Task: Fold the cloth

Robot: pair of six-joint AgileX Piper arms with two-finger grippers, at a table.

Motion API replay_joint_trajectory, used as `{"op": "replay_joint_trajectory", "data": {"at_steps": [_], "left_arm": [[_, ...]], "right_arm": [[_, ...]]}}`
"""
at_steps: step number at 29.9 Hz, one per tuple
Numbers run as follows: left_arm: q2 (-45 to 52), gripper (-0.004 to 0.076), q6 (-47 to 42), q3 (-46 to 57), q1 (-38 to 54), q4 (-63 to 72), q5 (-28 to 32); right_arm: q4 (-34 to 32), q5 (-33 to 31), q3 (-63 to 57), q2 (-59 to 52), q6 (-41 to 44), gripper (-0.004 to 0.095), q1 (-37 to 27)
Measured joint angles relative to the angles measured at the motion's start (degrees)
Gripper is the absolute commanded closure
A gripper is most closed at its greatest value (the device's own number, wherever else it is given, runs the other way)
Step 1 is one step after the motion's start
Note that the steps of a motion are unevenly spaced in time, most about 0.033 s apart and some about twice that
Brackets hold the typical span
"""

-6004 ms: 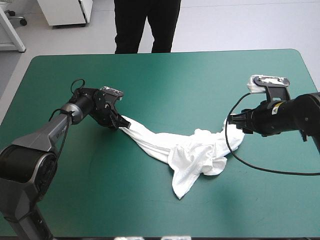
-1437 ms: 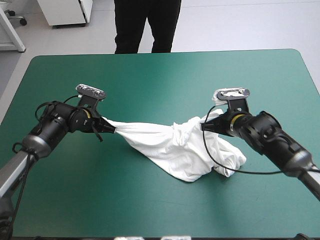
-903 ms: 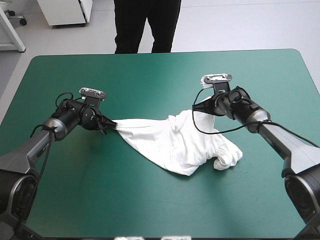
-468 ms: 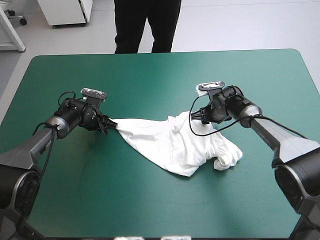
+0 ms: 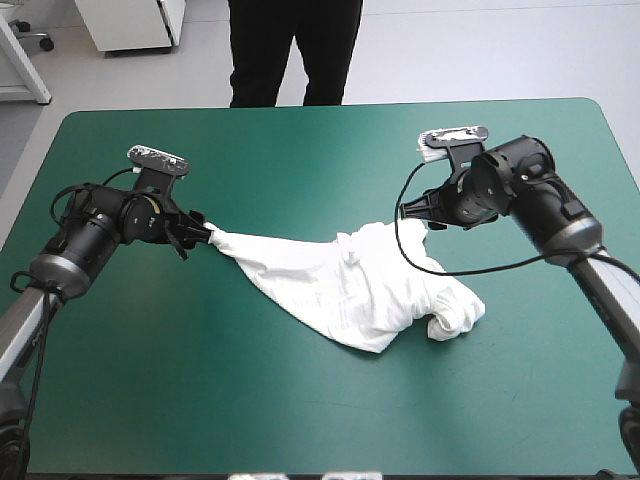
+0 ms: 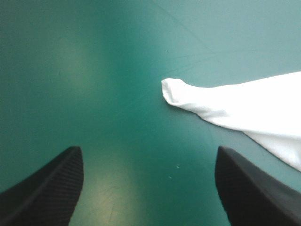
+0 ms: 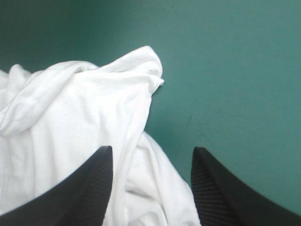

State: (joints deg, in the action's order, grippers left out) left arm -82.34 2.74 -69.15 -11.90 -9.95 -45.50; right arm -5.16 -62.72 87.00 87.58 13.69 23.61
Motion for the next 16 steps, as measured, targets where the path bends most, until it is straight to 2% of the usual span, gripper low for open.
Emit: {"op": "replay_joint_trajectory", "data": {"at_steps": [8,16], "left_arm": [[-0.87,0.0162,0.23,-0.15,0.0,0.27,-1.49],[-11.48,0.0162,0.36,-6.63,0.0,4.78,-2.27]], "right_arm": [[1.38,-4.31,0.24,-6.48,-0.42,0.0444,0.0],[1.86,-7.66,0.29,-6.91,-0.42,0.0446,0.0]]}}
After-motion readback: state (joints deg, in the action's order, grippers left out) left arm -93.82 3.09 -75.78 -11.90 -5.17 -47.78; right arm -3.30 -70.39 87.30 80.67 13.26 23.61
